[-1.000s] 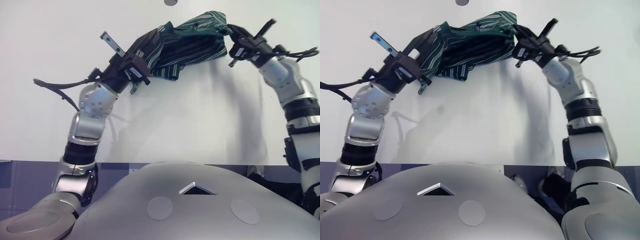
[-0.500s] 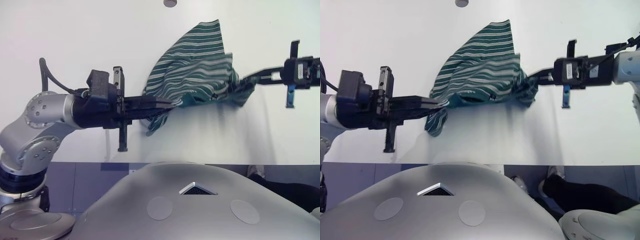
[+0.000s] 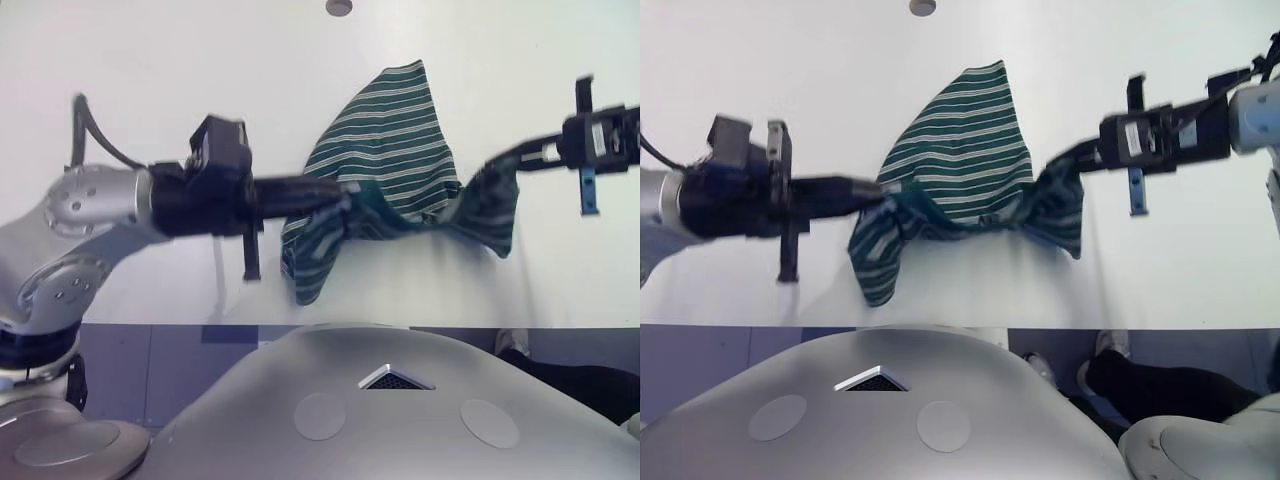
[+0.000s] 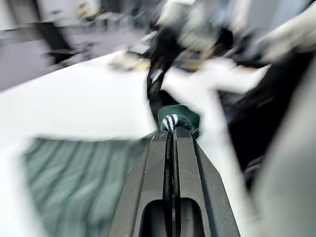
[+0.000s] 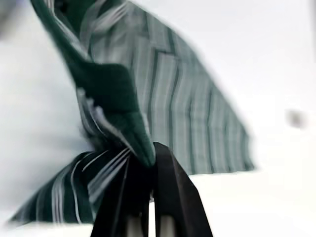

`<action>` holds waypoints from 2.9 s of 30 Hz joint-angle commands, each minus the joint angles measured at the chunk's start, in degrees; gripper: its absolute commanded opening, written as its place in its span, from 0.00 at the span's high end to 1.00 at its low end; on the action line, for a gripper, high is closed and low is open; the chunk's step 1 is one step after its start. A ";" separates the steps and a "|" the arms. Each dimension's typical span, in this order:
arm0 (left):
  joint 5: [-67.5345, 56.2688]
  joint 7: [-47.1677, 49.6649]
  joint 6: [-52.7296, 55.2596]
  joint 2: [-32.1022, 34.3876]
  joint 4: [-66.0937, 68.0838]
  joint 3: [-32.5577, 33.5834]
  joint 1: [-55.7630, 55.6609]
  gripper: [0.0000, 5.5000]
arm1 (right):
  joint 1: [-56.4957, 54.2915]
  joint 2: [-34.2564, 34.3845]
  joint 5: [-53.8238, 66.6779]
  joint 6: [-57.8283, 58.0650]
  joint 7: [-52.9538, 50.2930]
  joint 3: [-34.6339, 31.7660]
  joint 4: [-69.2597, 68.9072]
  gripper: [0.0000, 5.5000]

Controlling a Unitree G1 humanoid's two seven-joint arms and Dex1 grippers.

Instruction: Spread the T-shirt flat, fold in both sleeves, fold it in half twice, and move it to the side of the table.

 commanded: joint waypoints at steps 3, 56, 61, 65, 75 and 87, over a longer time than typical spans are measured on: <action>52.97 -10.77 -28.58 2.37 57.53 -22.17 -53.68 1.00 | -43.21 18.14 -30.87 -17.15 -21.41 13.05 46.12 0.99; 18.26 -30.70 -9.78 7.51 13.56 -13.62 -22.49 0.68 | -15.77 -8.40 -4.90 -5.11 13.42 23.72 1.94 0.70; 46.51 -0.93 -15.32 -9.10 31.18 -18.68 -26.75 0.62 | -22.61 15.43 -17.26 -2.98 -14.09 18.25 18.76 0.70; 67.96 10.72 -26.83 -18.44 51.69 -32.68 -27.15 0.62 | -19.63 33.92 -26.85 -6.06 -36.68 20.52 38.77 0.70; 87.70 12.10 -33.58 -20.05 72.21 -41.18 -27.31 0.62 | -26.08 39.51 -44.44 -14.45 -62.98 24.67 76.29 0.70; 81.30 20.51 -27.93 -23.16 53.24 -21.96 -22.59 0.62 | -16.79 35.64 -23.57 -24.22 -56.24 6.36 42.36 0.70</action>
